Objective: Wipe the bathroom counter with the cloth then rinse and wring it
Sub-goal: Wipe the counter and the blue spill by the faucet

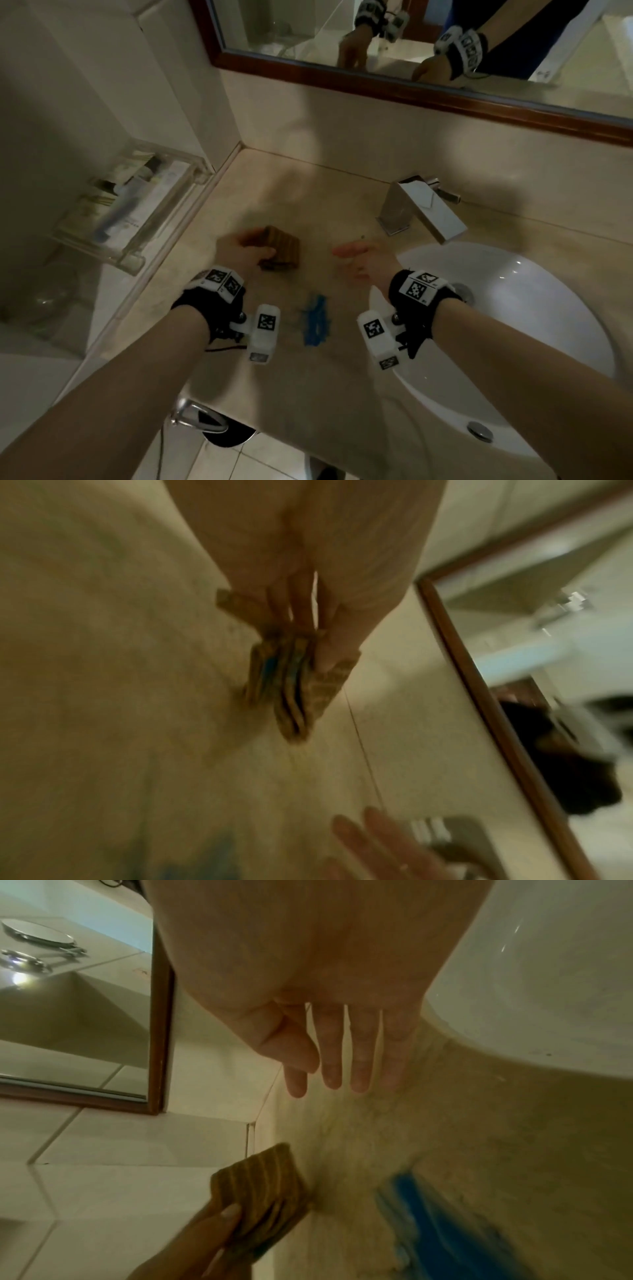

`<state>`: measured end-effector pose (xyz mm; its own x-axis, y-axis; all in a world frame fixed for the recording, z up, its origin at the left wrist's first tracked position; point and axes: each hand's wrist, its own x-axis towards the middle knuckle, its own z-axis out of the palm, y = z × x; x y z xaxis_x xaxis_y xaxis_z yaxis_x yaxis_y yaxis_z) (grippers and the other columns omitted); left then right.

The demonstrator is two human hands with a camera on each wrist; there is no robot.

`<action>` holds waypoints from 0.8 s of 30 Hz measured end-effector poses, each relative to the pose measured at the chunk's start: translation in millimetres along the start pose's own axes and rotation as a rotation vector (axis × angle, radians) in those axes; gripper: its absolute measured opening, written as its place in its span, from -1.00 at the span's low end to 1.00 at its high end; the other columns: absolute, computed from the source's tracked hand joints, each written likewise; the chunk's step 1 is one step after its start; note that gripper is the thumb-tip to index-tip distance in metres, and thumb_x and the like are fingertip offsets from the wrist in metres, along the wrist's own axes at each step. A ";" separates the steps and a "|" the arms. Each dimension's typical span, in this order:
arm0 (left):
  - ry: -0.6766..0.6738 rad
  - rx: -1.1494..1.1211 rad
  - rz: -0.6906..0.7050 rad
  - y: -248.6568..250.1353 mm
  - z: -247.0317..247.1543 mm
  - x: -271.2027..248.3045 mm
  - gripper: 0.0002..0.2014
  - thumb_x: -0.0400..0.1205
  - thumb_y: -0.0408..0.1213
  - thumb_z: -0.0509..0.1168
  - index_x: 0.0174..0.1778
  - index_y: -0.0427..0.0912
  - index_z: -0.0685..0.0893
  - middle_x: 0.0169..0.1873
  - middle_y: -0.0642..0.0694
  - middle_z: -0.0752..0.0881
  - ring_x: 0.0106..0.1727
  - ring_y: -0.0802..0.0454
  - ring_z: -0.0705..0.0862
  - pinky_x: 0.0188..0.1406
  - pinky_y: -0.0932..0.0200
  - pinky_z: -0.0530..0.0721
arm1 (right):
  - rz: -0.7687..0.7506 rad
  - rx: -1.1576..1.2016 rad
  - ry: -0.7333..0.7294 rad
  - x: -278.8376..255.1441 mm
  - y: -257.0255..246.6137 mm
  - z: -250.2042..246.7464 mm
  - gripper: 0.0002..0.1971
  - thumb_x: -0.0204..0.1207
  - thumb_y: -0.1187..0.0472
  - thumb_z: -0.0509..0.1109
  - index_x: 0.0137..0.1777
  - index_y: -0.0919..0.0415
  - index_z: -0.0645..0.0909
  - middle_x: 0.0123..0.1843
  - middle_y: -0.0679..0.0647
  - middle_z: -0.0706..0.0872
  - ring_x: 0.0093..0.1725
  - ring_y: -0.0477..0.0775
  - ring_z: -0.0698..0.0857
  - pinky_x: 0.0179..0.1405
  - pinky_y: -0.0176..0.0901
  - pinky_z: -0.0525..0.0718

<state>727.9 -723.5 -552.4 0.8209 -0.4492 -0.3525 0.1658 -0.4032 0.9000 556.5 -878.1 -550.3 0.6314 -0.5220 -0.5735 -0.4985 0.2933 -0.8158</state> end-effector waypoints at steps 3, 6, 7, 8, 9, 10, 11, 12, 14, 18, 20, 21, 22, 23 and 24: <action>0.143 0.478 0.419 -3.7 -10.3 -0.1 -0.62 0.43 -0.46 0.47 0.17 -0.15 0.74 0.08 -0.09 0.69 0.06 0.02 0.64 0.12 0.32 0.53 | 0.009 0.007 0.057 8.0 11.3 -4.3 -0.73 0.56 0.46 0.27 -0.05 0.15 0.76 0.16 0.17 0.75 0.19 0.20 0.69 0.08 -0.05 0.69; -0.060 0.780 0.618 -18.4 -4.0 -13.5 -0.68 0.51 -0.40 0.36 0.14 -0.01 0.71 0.10 0.02 0.58 0.03 0.03 0.57 0.11 0.31 0.48 | 0.006 -0.006 0.145 16.4 25.0 -7.3 -0.63 0.50 0.43 0.39 -0.39 -0.02 0.79 -0.09 0.10 0.80 0.05 0.19 0.74 -0.03 -0.07 0.73; -0.147 0.856 0.647 -28.4 0.1 -19.9 -0.69 0.53 -0.39 0.34 0.15 0.00 0.69 0.14 0.02 0.58 0.07 -0.01 0.58 0.15 0.17 0.53 | -0.003 -0.018 0.166 16.8 27.6 -7.5 -0.61 0.48 0.42 0.42 -0.45 -0.04 0.79 -0.15 0.09 0.80 0.01 0.19 0.75 -0.03 -0.05 0.74; -0.221 0.915 0.665 -40.5 4.2 -25.2 -0.72 0.56 -0.37 0.33 0.16 -0.02 0.69 0.17 -0.02 0.60 0.13 -0.07 0.58 0.18 0.04 0.56 | -0.015 -0.034 0.175 17.0 30.0 -7.5 -0.60 0.47 0.42 0.42 -0.47 -0.06 0.79 -0.17 0.08 0.80 -0.02 0.17 0.75 -0.04 -0.04 0.74; -0.270 0.959 0.679 -48.9 8.3 -31.8 -0.74 0.58 -0.34 0.32 0.18 -0.06 0.70 0.18 -0.06 0.62 0.17 -0.13 0.59 0.21 -0.02 0.57 | -0.026 -0.051 0.177 16.1 31.1 -7.4 -0.60 0.45 0.44 0.40 -0.46 -0.06 0.79 -0.16 0.09 0.81 -0.03 0.16 0.75 -0.05 -0.04 0.74; -0.296 0.977 0.675 -55.5 10.7 -35.1 -0.74 0.60 -0.33 0.32 0.20 -0.11 0.70 0.20 -0.10 0.63 0.19 -0.16 0.58 0.23 -0.02 0.56 | -0.035 -0.066 0.175 14.8 31.3 -7.2 -0.60 0.44 0.47 0.37 -0.43 -0.05 0.78 -0.13 0.10 0.82 -0.01 0.16 0.75 -0.02 -0.03 0.74; -0.300 0.974 0.664 -57.4 12.5 -38.4 -0.73 0.60 -0.32 0.32 0.22 -0.14 0.69 0.21 -0.12 0.63 0.21 -0.18 0.58 0.25 0.00 0.55 | -0.042 -0.080 0.173 14.0 31.2 -7.4 -0.59 0.41 0.49 0.34 -0.40 -0.04 0.78 -0.10 0.11 0.82 0.02 0.16 0.75 0.03 0.00 0.74; -0.295 0.959 0.658 -57.8 12.5 -39.0 -0.72 0.60 -0.30 0.32 0.24 -0.15 0.68 0.25 -0.13 0.62 0.25 -0.18 0.57 0.28 -0.01 0.54 | -0.050 -0.091 0.172 13.8 32.0 -7.3 -0.58 0.39 0.51 0.32 -0.38 -0.05 0.78 -0.09 0.11 0.82 0.04 0.17 0.75 0.08 0.03 0.74; -0.272 0.951 0.685 -55.9 9.1 -36.5 -0.60 0.62 -0.16 0.30 0.38 -0.17 0.58 0.39 -0.16 0.52 0.39 -0.19 0.48 0.41 -0.12 0.48 | -0.062 -0.111 0.178 13.0 32.4 -6.4 -0.57 0.37 0.51 0.32 -0.41 -0.06 0.78 -0.09 0.09 0.82 0.06 0.17 0.75 0.11 0.05 0.74; -0.369 1.181 0.547 -64.5 7.6 -35.0 -0.25 0.69 0.11 0.02 0.69 -0.17 -0.10 0.69 -0.13 -0.11 0.70 -0.11 -0.12 0.66 -0.02 -0.14 | -0.062 -0.149 0.216 11.7 33.3 -5.3 -0.57 0.40 0.48 0.31 -0.43 -0.08 0.77 -0.09 0.05 0.81 0.05 0.11 0.74 0.14 -0.01 0.73; -0.405 1.236 0.500 -73.1 10.0 -40.5 -0.18 0.59 0.27 -0.20 0.67 -0.13 -0.29 0.66 -0.05 -0.28 0.68 -0.05 -0.27 0.66 0.02 -0.22 | -0.070 -0.163 0.235 9.5 33.3 -4.5 -0.58 0.41 0.48 0.28 -0.39 -0.06 0.75 -0.12 0.06 0.80 0.02 0.11 0.74 0.06 -0.09 0.74; -0.414 1.236 0.484 -75.2 11.7 -42.0 -0.15 0.54 0.30 -0.30 0.66 -0.12 -0.32 0.64 -0.03 -0.32 0.67 -0.03 -0.30 0.66 0.02 -0.24 | -0.074 -0.168 0.243 8.9 33.5 -4.5 -0.59 0.42 0.47 0.28 -0.39 -0.06 0.75 -0.13 0.05 0.80 0.00 0.10 0.74 0.03 -0.11 0.74; -0.417 1.226 0.462 -74.8 14.0 -43.3 -0.14 0.52 0.32 -0.34 0.66 -0.12 -0.32 0.63 -0.02 -0.33 0.67 -0.02 -0.32 0.65 0.01 -0.26 | -0.074 -0.174 0.246 8.8 34.6 -4.6 -0.60 0.43 0.46 0.29 -0.38 -0.06 0.74 -0.12 0.05 0.79 0.00 0.08 0.73 0.02 -0.14 0.73; -0.418 1.218 0.432 -73.9 16.4 -43.7 -0.15 0.55 0.33 -0.31 0.66 -0.12 -0.33 0.64 -0.03 -0.34 0.66 -0.01 -0.33 0.65 0.00 -0.28 | -0.068 -0.183 0.243 8.6 35.3 -4.7 -0.62 0.44 0.44 0.31 -0.37 -0.06 0.74 -0.09 0.04 0.79 0.00 0.06 0.72 0.02 -0.17 0.71; -0.420 1.216 0.405 -72.4 18.9 -44.2 -0.18 0.61 0.31 -0.24 0.66 -0.12 -0.34 0.64 -0.05 -0.35 0.66 -0.01 -0.34 0.63 -0.01 -0.30 | -0.060 -0.188 0.238 9.1 36.3 -4.4 -0.64 0.45 0.42 0.33 -0.36 -0.06 0.74 -0.07 0.04 0.79 0.01 0.04 0.72 0.02 -0.19 0.70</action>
<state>669.3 -689.5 -606.8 0.4319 -0.8238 -0.3671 -0.8119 -0.5324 0.2395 541.5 -875.7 -584.8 0.5175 -0.7135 -0.4725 -0.5796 0.1140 -0.8069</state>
